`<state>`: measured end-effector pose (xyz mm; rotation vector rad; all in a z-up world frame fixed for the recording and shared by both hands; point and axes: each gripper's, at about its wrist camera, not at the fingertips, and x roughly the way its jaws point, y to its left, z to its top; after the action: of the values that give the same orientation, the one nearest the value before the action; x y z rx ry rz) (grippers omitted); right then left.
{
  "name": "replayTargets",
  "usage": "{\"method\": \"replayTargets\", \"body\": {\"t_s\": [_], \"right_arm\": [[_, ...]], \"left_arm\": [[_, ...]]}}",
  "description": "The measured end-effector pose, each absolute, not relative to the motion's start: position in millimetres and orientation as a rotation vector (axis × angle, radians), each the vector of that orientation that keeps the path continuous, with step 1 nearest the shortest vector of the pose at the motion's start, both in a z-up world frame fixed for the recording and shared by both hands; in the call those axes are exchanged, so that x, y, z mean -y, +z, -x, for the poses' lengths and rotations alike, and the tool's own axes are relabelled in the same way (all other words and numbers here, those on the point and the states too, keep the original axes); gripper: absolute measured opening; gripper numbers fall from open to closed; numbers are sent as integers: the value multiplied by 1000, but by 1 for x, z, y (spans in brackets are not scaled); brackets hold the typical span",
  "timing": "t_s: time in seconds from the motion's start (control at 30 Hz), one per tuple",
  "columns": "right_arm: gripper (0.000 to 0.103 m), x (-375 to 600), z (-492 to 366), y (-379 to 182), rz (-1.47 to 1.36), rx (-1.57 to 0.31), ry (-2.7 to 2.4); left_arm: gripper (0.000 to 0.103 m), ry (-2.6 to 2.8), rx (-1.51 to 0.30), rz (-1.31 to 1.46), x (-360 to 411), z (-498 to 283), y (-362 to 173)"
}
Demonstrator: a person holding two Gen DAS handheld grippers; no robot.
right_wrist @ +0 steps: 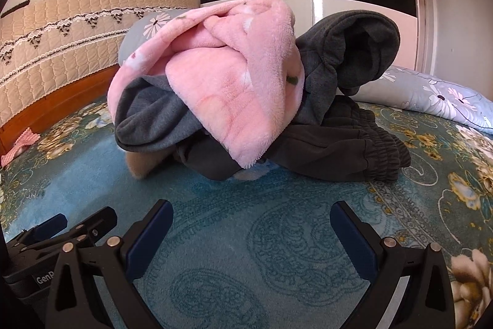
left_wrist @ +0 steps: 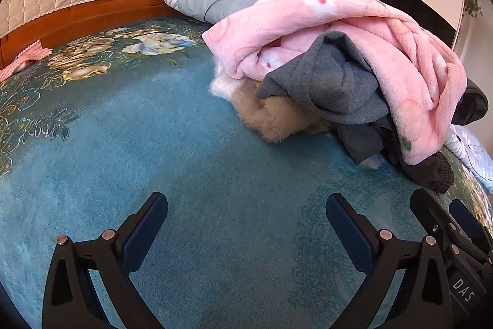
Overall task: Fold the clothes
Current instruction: 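Reach the right gripper into the clothes pile and grasp the pink fleece garment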
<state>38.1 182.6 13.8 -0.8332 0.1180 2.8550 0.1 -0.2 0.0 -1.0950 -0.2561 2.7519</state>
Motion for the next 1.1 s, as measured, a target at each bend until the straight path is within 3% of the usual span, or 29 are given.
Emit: {"method": "replayTargets", "body": {"t_s": [0.57, 0.73, 1.0, 1.1], "right_arm": [[103, -178, -44, 16, 804, -104, 2881], [103, -181, -49, 26, 804, -96, 2922], [103, -162, -12, 94, 727, 95, 2992], [103, -164, 24, 127, 707, 82, 2978]], "left_arm": [[102, 2675, 336, 1083, 7, -1, -1], [102, 2606, 536, 906, 29, -9, 11], [102, 2701, 358, 833, 41, -8, 43], [102, 2717, 395, 817, 60, -6, 46]]}}
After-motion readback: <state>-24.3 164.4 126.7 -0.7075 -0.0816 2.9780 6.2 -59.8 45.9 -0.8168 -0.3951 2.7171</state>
